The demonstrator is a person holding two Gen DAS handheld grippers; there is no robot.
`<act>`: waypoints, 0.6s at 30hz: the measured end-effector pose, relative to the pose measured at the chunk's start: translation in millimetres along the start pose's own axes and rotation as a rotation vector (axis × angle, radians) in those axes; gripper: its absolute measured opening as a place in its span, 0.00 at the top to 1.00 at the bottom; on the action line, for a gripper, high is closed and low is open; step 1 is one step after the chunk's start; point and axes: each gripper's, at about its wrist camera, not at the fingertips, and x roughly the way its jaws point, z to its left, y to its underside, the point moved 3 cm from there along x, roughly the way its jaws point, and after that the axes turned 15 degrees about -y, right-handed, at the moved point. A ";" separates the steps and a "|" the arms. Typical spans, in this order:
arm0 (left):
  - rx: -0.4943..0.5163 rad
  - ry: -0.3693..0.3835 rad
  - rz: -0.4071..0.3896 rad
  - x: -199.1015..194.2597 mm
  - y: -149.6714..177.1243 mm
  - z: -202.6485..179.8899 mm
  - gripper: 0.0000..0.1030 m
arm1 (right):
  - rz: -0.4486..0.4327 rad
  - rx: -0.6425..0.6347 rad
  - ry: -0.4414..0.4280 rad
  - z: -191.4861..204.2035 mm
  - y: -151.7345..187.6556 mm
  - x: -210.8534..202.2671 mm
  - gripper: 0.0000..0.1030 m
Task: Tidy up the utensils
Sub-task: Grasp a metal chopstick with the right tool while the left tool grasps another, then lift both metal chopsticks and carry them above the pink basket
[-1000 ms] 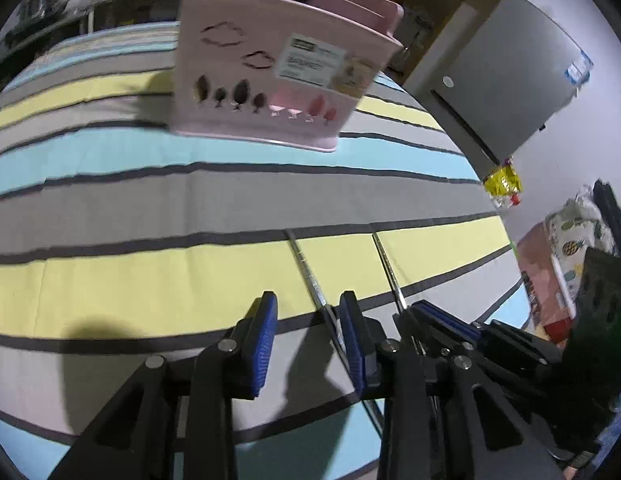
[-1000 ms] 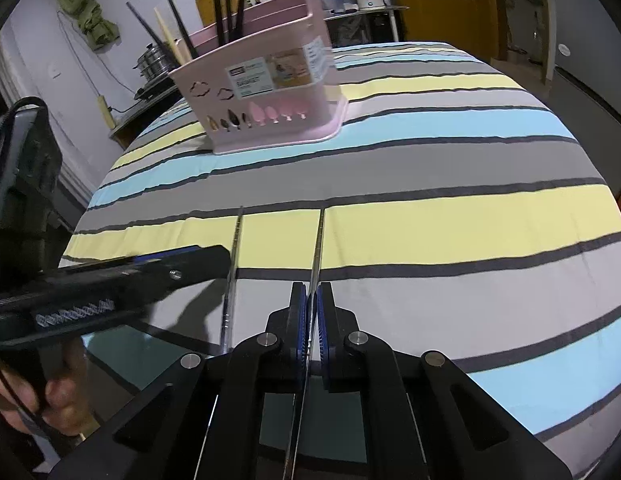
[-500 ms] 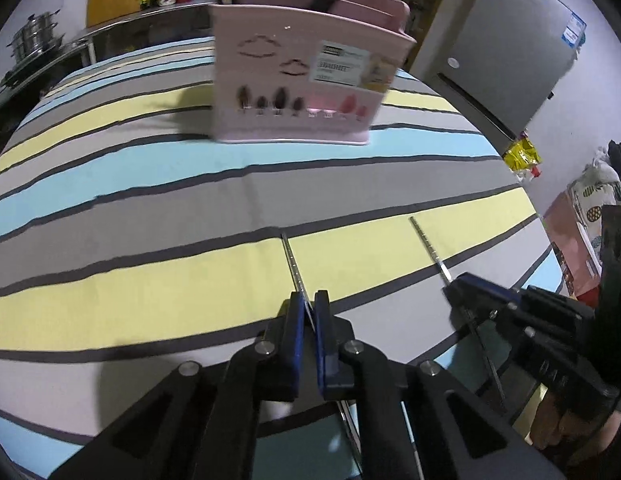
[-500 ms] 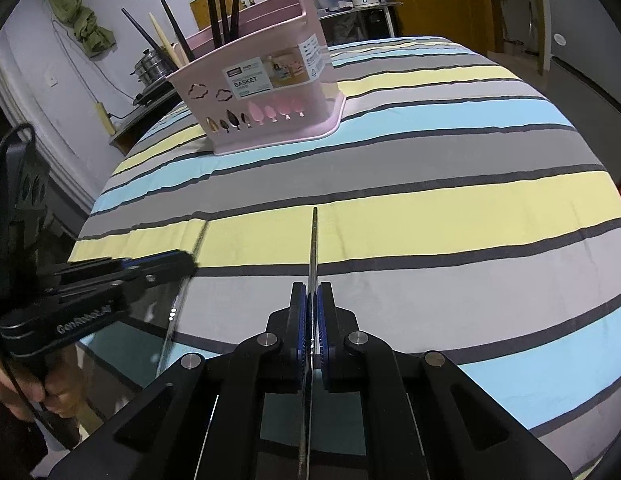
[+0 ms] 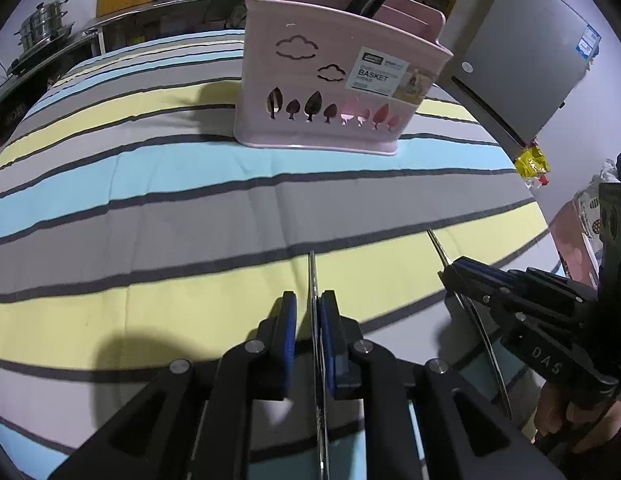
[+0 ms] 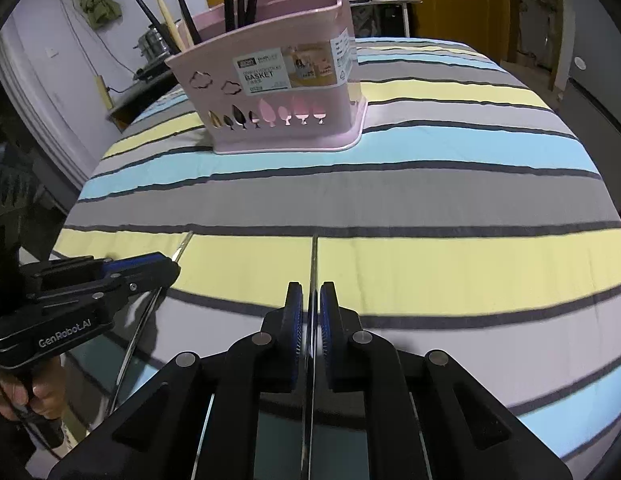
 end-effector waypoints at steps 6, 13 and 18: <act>0.046 -0.028 -0.024 2.7 -6.1 -3.4 0.87 | 0.011 -0.013 0.016 1.6 -7.9 7.4 0.94; 0.046 -0.021 -0.017 -2.9 -12.5 -5.0 0.95 | -0.007 -0.019 -0.020 10.1 -15.4 0.3 0.96; 0.035 0.000 -0.052 -19.8 -18.6 0.0 0.96 | -0.051 -0.039 -0.047 21.1 -23.8 -14.5 0.96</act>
